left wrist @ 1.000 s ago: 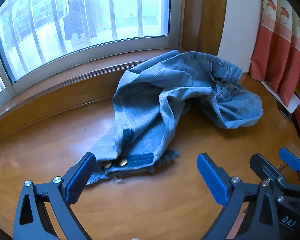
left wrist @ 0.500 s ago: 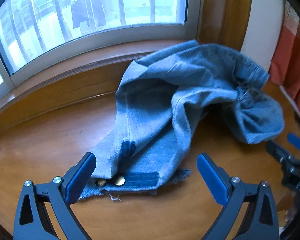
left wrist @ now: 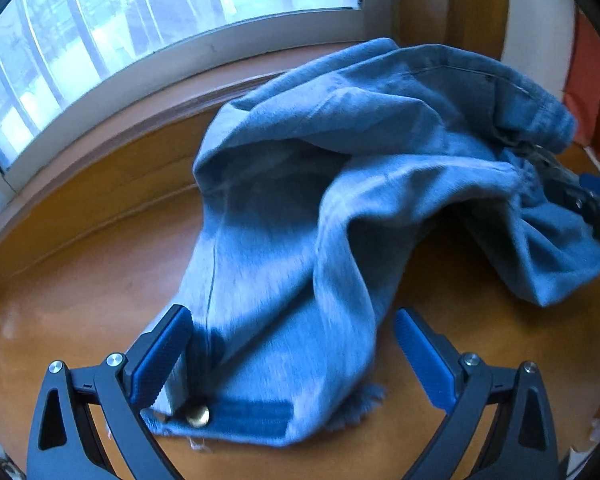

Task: Fold clothes

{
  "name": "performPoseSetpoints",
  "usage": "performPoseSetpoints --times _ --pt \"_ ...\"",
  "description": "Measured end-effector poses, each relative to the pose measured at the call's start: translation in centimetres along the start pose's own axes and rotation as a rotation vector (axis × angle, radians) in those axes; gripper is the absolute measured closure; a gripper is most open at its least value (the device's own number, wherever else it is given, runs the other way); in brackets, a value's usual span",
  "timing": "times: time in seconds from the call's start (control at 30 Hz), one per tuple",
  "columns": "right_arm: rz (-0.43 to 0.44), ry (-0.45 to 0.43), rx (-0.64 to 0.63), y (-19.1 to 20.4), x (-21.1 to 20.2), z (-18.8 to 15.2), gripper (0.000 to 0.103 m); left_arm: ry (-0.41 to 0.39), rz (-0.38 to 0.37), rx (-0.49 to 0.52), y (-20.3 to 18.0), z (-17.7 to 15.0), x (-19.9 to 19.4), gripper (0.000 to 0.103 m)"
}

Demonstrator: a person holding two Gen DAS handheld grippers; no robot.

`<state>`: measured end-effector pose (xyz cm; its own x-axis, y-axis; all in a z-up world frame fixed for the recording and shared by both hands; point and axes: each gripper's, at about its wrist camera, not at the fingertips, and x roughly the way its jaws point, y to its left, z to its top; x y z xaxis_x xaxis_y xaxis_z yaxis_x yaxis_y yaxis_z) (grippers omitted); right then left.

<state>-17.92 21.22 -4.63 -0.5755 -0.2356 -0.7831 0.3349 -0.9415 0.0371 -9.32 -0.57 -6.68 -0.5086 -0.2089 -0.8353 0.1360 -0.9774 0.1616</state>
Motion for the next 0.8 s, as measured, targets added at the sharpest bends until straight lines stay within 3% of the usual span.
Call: performPoseSetpoints --times 0.13,0.33,0.57,0.6,0.63,0.67,0.7,0.77,0.8 --pt "0.023 0.028 -0.019 -0.3 3.8 1.4 0.000 0.032 0.055 0.017 -0.8 0.3 2.0 0.001" --pt "0.084 0.092 -0.022 -0.5 7.5 1.6 0.000 0.102 0.062 -0.038 -0.5 0.1 4.3 0.000" --pt "0.105 0.075 -0.050 -0.5 7.6 0.9 0.001 0.121 0.058 -0.050 -0.3 0.2 4.5 0.000" --pt "0.113 0.068 -0.055 -0.4 7.4 0.9 0.007 0.119 0.055 -0.057 -0.2 0.2 4.4 0.006" --pt "0.124 0.055 -0.062 -0.3 7.1 0.8 0.020 0.118 0.051 -0.063 -0.1 0.2 4.4 0.014" --pt "0.128 0.041 -0.075 0.0 6.6 0.6 0.029 0.107 0.055 -0.068 0.1 0.2 4.2 0.037" --pt "0.128 0.029 -0.090 0.3 6.2 0.4 0.040 0.085 0.062 -0.069 0.3 0.0 3.8 0.052" --pt "0.138 0.015 -0.111 1.0 5.5 0.0 0.051 0.055 0.038 -0.097 1.1 -0.1 3.0 0.071" --pt "0.152 0.011 -0.112 1.3 5.2 -0.2 0.055 0.045 0.013 -0.127 1.8 -0.2 2.7 0.074"
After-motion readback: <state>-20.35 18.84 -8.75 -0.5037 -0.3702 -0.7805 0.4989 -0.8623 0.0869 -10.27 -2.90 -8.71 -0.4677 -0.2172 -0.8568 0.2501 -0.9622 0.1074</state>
